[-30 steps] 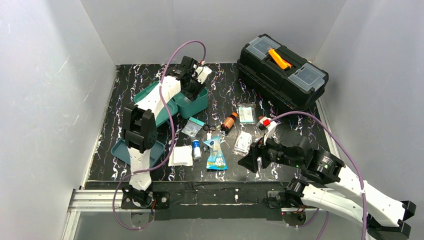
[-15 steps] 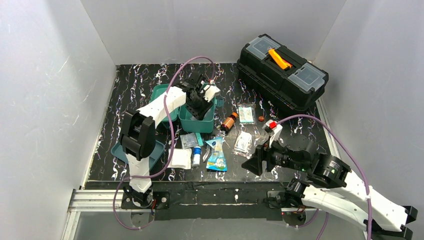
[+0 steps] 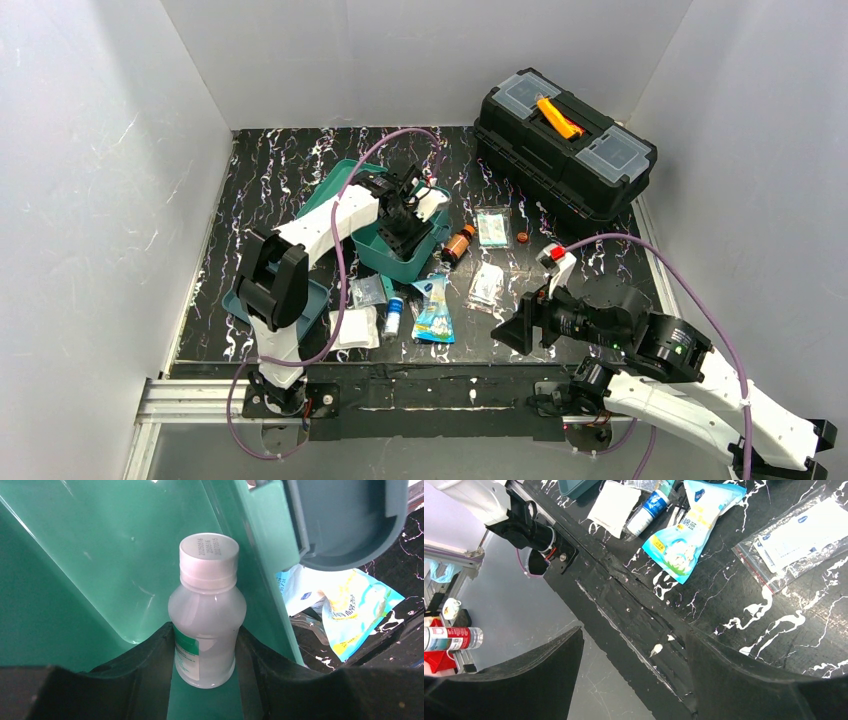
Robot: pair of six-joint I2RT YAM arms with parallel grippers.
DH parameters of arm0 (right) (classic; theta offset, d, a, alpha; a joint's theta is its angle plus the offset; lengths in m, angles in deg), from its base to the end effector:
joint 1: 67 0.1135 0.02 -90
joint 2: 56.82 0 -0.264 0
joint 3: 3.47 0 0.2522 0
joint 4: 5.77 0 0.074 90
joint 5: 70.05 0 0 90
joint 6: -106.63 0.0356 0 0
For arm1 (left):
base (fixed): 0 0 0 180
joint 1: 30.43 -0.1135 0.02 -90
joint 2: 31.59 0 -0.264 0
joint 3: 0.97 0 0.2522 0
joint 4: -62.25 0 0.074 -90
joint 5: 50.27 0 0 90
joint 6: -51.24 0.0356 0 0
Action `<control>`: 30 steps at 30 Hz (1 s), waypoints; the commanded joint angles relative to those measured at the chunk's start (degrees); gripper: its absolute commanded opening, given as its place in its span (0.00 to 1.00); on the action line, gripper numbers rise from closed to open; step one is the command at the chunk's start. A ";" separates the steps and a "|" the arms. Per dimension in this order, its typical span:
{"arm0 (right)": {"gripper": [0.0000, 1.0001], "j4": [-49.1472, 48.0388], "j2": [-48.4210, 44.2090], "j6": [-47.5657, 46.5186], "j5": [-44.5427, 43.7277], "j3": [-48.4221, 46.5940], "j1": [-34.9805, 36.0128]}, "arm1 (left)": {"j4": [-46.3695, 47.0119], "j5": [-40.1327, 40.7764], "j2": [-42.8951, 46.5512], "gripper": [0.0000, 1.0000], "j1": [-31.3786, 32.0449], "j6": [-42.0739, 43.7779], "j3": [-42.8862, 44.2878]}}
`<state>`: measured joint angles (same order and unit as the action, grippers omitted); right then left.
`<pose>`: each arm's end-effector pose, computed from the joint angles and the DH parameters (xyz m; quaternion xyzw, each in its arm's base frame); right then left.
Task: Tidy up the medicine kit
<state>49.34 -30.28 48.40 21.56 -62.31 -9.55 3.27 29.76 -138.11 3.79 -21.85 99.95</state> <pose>0.0519 0.0832 0.3237 -0.1927 0.8103 0.3969 0.3857 0.3214 -0.2260 0.2435 0.4366 0.8684 -0.1168 0.2039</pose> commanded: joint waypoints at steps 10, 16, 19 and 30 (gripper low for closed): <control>0.83 0.35 1.17 0.39 -3.84 0.43 0.04 | -1.85 1.03 -2.18 0.37 -0.03 -4.77 4.31; 0.90 0.82 1.37 -0.56 -8.16 0.61 0.07 | 0.01 2.88 -2.61 0.53 -0.03 -6.98 5.54; 0.93 0.68 2.11 -1.09 -10.74 0.46 0.08 | 1.52 2.92 -1.92 0.58 -0.03 -7.51 5.70; 0.98 0.13 6.31 -1.55 -17.70 -1.73 0.03 | 2.49 7.38 2.05 0.73 -0.03 -8.08 9.16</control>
<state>51.22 -24.81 47.50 8.93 -62.31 -9.55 5.81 33.73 -141.69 3.66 -29.46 106.35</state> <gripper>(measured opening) 0.983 0.719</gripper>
